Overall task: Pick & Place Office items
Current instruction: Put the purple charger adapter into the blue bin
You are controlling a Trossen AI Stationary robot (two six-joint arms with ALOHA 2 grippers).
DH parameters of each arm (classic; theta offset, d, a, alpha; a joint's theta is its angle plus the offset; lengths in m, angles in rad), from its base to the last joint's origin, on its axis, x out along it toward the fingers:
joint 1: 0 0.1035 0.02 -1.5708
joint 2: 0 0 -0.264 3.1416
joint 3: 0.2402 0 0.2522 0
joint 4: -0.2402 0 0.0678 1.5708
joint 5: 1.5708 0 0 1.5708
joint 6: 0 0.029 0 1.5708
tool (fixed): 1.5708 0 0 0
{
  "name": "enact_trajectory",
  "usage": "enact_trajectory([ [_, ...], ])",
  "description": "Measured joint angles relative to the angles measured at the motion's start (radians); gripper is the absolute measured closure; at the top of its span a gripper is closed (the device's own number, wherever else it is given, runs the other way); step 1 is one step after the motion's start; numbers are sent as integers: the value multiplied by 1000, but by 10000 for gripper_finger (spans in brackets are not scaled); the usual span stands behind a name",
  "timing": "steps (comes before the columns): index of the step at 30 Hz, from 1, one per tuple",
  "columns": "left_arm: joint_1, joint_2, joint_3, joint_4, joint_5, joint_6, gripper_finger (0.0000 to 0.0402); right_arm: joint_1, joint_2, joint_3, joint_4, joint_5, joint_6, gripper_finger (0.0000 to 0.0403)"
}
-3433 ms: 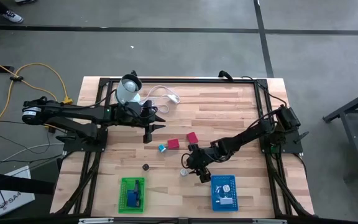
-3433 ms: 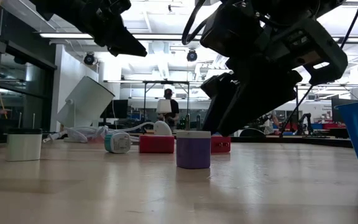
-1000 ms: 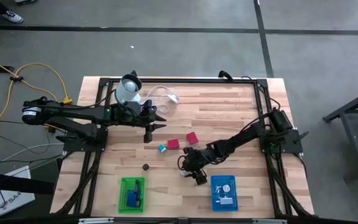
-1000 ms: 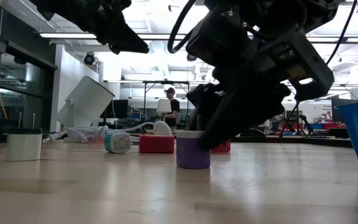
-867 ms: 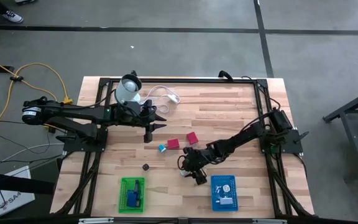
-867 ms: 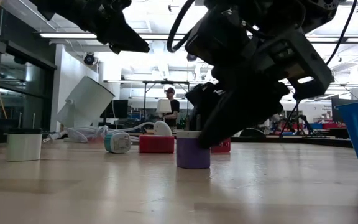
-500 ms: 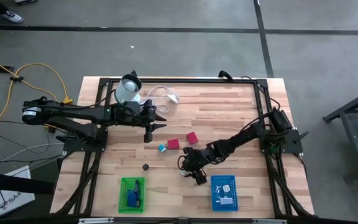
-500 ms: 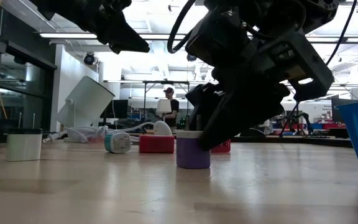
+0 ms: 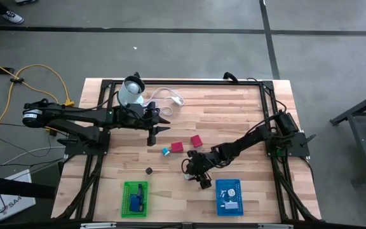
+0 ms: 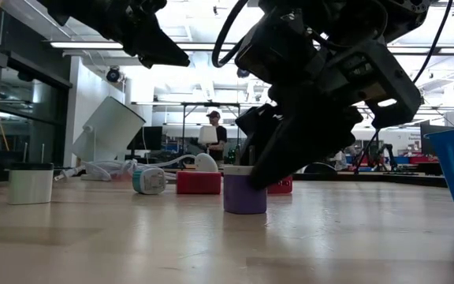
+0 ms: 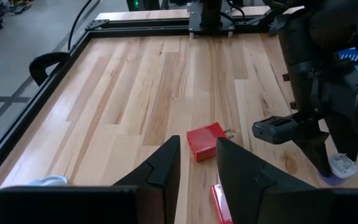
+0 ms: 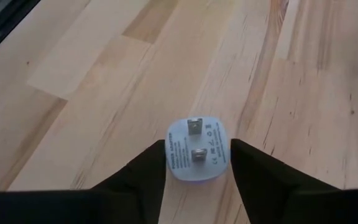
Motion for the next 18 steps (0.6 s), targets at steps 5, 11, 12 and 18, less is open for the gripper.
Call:
enact_trajectory([
  [5,0,0,0,0,0,0,304,0,0,0,0,0,19,266],
  [11,0,0,0,0,0,0,304,0,0,0,0,-1,20,268],
  [12,0,0,0,0,0,0,304,0,0,0,0,-2,20,268],
  [18,0,0,0,0,0,0,304,0,0,0,6,-4,18,272],
])
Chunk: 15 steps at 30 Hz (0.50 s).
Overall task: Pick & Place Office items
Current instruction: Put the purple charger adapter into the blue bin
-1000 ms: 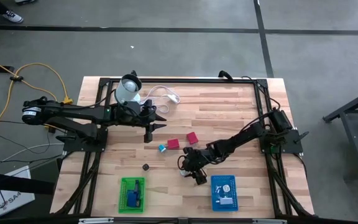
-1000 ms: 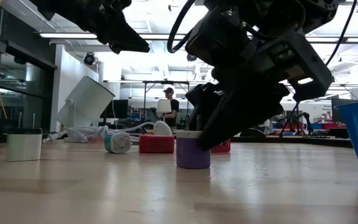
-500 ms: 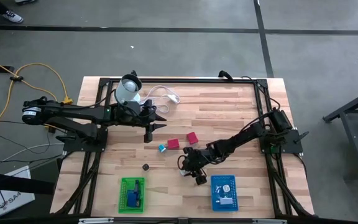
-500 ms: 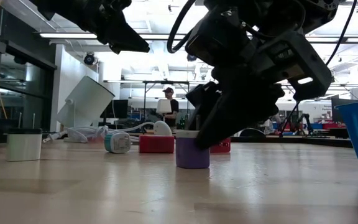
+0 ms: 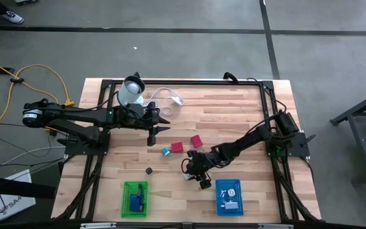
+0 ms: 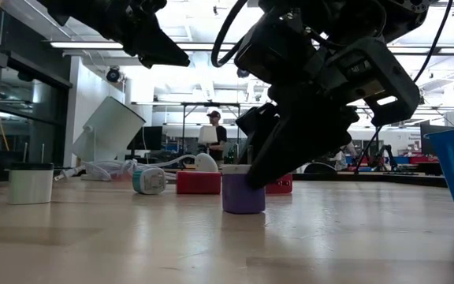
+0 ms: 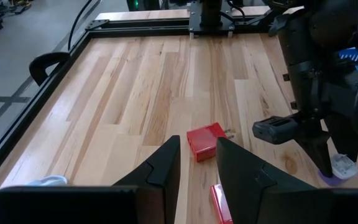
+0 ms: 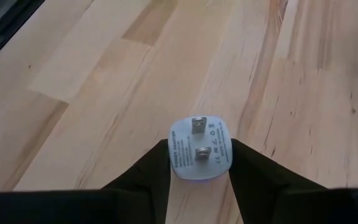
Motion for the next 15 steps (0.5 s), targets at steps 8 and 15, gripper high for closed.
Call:
enact_trajectory([
  [8,0,0,0,2,0,0,304,0,-100,0,19,27,-53,273],
  [15,0,0,0,4,0,0,304,30,-215,0,-5,122,-106,274],
])
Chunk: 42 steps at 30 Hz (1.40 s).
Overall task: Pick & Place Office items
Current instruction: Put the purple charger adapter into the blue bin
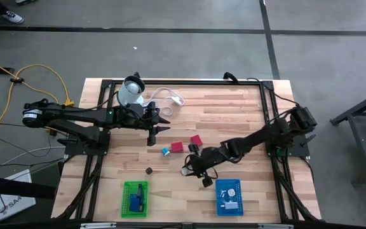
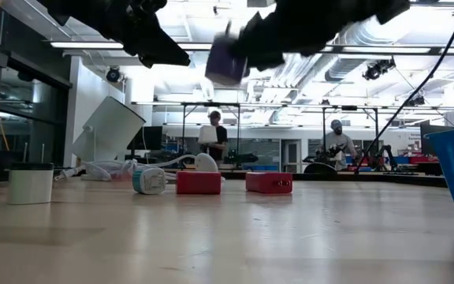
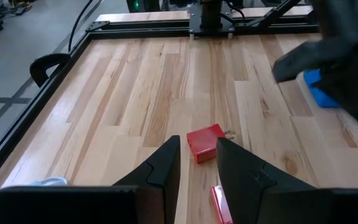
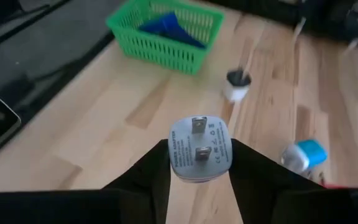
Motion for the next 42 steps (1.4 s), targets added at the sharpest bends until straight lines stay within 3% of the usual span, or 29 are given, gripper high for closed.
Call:
enact_trajectory([
  [14,0,0,0,5,0,0,304,63,-35,0,-37,36,2,274],
  [22,0,0,0,4,0,0,304,170,-114,0,-200,86,29,275],
  [35,0,0,0,3,0,0,304,392,-217,0,-461,150,307,275],
  [42,0,0,0,3,0,0,304,472,-219,0,-495,145,382,275],
])
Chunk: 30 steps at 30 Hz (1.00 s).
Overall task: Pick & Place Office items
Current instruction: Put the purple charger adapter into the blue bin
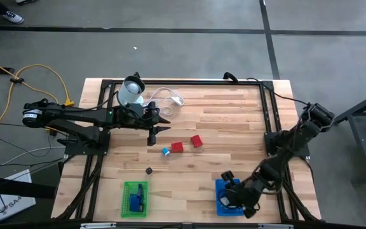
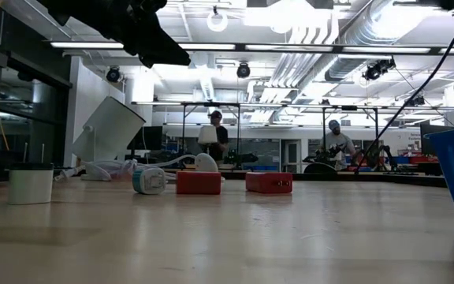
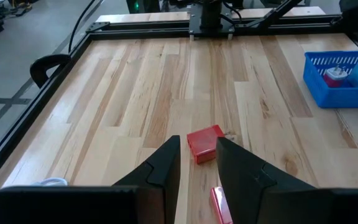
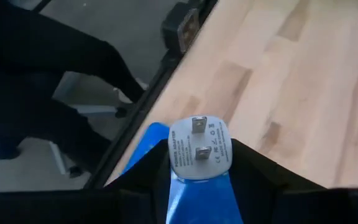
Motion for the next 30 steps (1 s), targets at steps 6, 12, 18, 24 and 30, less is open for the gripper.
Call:
enact_trajectory([
  [6,0,0,0,0,0,0,304,23,0,0,-15,3,31,275],
  [12,0,0,0,0,0,0,304,18,0,0,-38,7,44,276],
  [18,0,0,0,0,0,0,304,-11,0,0,-107,28,97,276],
  [24,0,0,0,0,0,0,304,-44,0,0,-205,123,171,276],
  [30,0,0,0,0,0,0,304,-66,1,0,-222,153,204,277],
])
